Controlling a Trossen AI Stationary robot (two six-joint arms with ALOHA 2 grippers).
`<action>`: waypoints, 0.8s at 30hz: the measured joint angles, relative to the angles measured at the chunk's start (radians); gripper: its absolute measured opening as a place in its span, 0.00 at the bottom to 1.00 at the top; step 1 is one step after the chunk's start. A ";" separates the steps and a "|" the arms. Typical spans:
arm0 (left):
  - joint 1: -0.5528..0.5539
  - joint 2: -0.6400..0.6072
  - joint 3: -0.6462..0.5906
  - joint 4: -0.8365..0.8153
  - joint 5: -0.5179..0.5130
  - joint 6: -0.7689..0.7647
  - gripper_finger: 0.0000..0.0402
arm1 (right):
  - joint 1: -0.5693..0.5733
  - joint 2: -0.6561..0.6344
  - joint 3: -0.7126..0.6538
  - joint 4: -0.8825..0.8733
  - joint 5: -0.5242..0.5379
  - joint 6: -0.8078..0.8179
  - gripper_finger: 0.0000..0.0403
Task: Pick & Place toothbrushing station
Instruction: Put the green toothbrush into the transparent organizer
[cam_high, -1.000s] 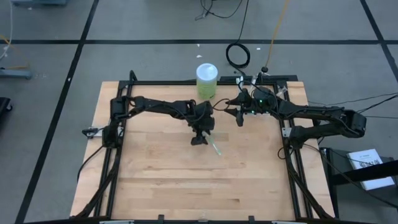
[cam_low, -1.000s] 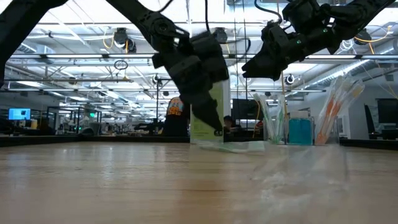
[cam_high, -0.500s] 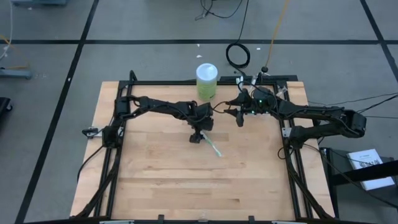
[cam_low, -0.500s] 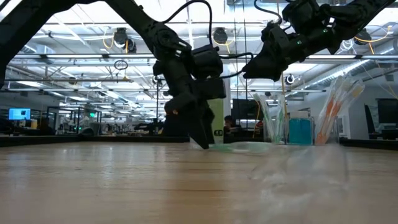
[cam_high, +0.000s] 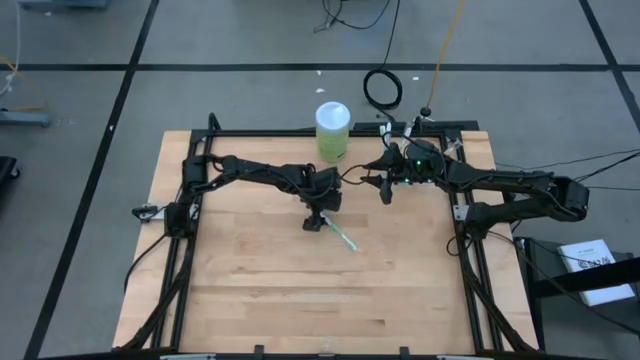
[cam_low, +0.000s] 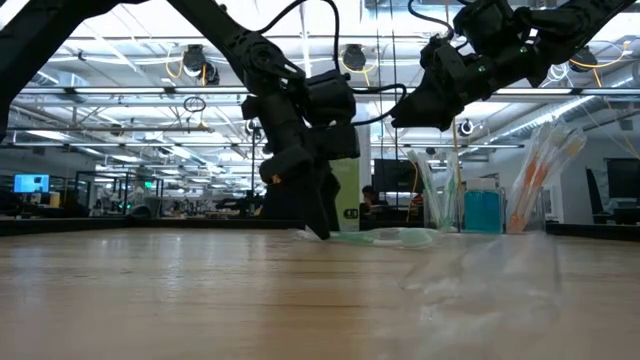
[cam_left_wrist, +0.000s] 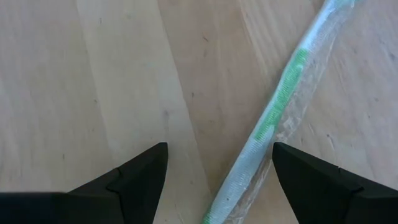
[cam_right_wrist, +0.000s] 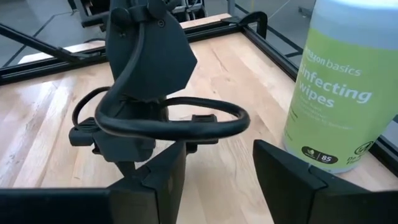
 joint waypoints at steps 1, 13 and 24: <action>0.000 -0.003 0.000 0.006 -0.002 -0.004 0.73 | 0.000 0.000 0.000 0.000 0.000 0.000 0.44; -0.014 -0.015 -0.002 0.041 -0.015 0.022 0.73 | 0.000 0.000 0.000 -0.013 0.000 -0.007 0.44; -0.051 -0.017 -0.003 0.047 0.000 0.050 0.73 | 0.000 0.000 0.000 -0.023 0.000 -0.025 0.44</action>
